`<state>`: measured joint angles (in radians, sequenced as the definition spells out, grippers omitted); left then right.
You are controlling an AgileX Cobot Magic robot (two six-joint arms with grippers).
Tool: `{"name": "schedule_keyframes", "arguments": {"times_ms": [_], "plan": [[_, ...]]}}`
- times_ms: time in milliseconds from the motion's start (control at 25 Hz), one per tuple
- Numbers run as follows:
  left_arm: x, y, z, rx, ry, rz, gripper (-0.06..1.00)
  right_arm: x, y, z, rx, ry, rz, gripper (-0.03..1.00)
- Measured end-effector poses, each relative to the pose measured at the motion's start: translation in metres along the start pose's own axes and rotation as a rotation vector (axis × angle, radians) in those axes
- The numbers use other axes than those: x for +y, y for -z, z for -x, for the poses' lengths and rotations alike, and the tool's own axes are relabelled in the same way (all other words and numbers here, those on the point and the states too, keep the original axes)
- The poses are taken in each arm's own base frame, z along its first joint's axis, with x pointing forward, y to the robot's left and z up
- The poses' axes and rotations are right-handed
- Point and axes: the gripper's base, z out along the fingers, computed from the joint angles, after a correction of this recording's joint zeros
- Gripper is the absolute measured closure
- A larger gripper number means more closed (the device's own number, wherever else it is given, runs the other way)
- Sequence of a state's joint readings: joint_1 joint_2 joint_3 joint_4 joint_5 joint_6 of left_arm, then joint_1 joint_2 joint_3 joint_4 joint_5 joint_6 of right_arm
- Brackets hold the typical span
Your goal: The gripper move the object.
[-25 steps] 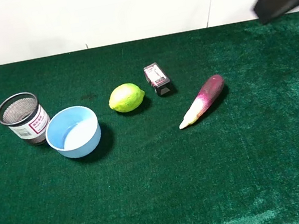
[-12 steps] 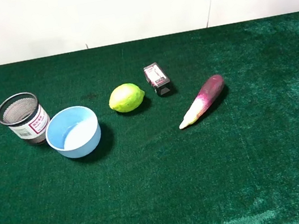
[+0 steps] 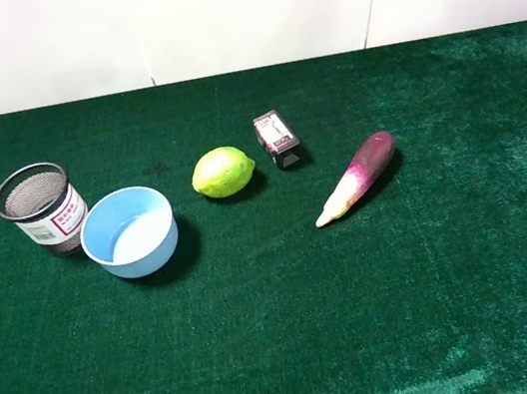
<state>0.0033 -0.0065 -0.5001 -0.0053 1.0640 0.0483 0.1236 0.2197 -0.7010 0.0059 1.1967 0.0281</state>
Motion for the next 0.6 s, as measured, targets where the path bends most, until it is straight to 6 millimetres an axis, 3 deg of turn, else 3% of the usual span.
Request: {"name": "schedule_keyframes", "arguments": {"times_ms": [320,600], "plan": [[0.0,0.0,0.0,0.0,0.0,0.0,-0.05,0.0,0.001,-0.03,-0.191,-0.04,-0.062,0.27],[0.0,0.0,0.0,0.0,0.0,0.0,-0.05,-0.001,-0.017,-0.041,-0.188,-0.041,-0.064,0.27]]}}
